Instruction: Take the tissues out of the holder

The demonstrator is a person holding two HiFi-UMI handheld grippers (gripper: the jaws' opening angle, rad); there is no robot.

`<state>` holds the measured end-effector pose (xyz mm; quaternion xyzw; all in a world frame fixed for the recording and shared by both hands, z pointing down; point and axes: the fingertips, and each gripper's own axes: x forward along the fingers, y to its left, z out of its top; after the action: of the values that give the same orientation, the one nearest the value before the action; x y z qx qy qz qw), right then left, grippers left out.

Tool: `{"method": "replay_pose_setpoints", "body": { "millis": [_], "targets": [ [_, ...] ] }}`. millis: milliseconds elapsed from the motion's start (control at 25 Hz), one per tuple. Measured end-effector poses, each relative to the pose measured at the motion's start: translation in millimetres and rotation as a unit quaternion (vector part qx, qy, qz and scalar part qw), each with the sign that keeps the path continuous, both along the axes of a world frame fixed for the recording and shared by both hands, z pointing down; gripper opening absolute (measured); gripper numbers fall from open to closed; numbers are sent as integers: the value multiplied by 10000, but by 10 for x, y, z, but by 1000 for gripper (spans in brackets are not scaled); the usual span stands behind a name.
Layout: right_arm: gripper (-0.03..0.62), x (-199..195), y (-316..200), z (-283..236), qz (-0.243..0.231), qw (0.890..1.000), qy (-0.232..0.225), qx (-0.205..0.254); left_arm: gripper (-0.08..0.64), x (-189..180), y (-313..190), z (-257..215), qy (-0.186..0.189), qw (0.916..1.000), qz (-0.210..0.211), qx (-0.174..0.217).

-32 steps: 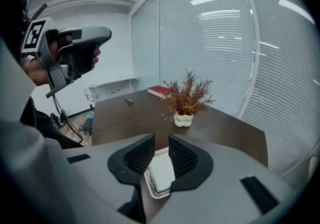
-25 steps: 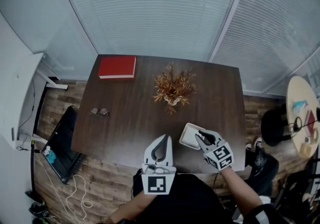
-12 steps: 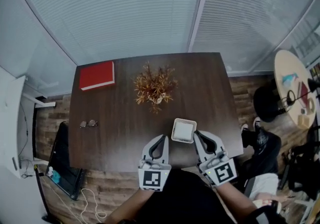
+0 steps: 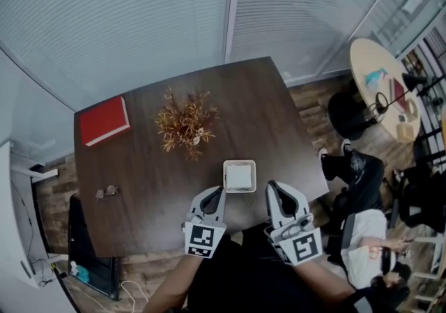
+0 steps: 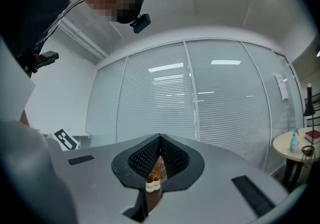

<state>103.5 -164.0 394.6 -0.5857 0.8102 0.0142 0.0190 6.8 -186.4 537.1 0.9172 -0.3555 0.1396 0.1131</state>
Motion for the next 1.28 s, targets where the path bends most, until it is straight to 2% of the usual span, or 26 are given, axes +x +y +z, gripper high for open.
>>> {"method": "replay_pose_setpoints", "body": {
  "millis": [120,200,320,440,520,640,720,920,1040,1200,1280],
  "targets": [
    [9,40,-47,15,-29,10000,-46,-37,-2,182,-16,276,-477,9970,581,-202],
    [9,122,-112,28,-42,9999,-103,-74,7,324,-60,508,-891,9905,1008,-286],
    [9,269,-186,14,-75,9999,-128,-57,73,502,-79,861,-1505,9744,1591,-506],
    [9,418,-284,55,-30,9997,-219,-101,140,582,-102,1128,-2052,9548,2054,-636],
    [9,529,-335,85,52,9993,-327,-175,160,619,-122,1264,-2332,9420,2306,-708],
    [9,639,-386,131,88,9989,-412,-197,176,646,-131,1474,-2601,9254,2593,-933],
    [9,681,-420,154,63,9986,-488,-199,244,663,-117,1601,-2754,9131,2796,-1103],
    [9,789,-491,195,156,9983,-470,-291,281,745,-147,1804,-3116,8880,3211,-1062],
    [9,839,-503,248,188,9981,-471,-350,288,782,-119,1906,-3182,8753,3436,-1208],
    [9,917,-493,292,251,9976,-503,-414,350,795,-62,2074,-3427,8510,3747,-1342],
    [9,949,-480,325,258,9970,-529,-499,354,825,-66,2111,-3463,8475,3797,-1331]
  ]
}}
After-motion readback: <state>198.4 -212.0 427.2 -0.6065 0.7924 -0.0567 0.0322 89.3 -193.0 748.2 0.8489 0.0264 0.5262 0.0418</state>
